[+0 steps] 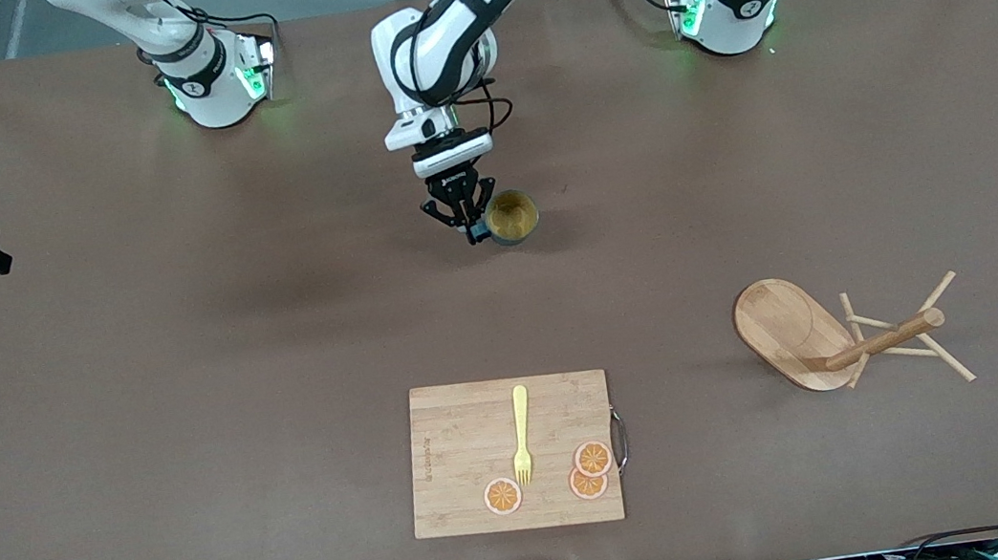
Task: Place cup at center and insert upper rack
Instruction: 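Lift the mug and carry it toward the wooden mug stand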
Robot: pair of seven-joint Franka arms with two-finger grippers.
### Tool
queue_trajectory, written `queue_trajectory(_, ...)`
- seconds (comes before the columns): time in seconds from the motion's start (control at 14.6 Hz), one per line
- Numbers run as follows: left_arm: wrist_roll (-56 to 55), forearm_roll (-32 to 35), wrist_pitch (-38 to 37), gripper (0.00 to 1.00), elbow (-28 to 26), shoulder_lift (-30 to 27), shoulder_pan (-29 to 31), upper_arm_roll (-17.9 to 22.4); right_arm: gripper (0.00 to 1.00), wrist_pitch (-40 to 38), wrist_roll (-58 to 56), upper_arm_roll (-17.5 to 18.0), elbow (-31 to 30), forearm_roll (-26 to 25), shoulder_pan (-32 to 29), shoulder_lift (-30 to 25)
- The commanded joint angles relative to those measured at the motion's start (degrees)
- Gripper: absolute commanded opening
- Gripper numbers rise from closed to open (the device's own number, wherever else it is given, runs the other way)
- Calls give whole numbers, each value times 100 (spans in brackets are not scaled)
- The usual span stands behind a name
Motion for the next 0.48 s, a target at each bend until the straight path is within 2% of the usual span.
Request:
queue_trajectory(0.0, 430, -799, 617, 0, 86, -504, 466, -31, 100, 103, -39, 47, -270, -43, -90, -215)
queue_trajectory(0.41, 765, -2311, 1971, 0, 25, -1217, 1617, -39, 100, 95, -56, 47, -269, -78, -63, -215)
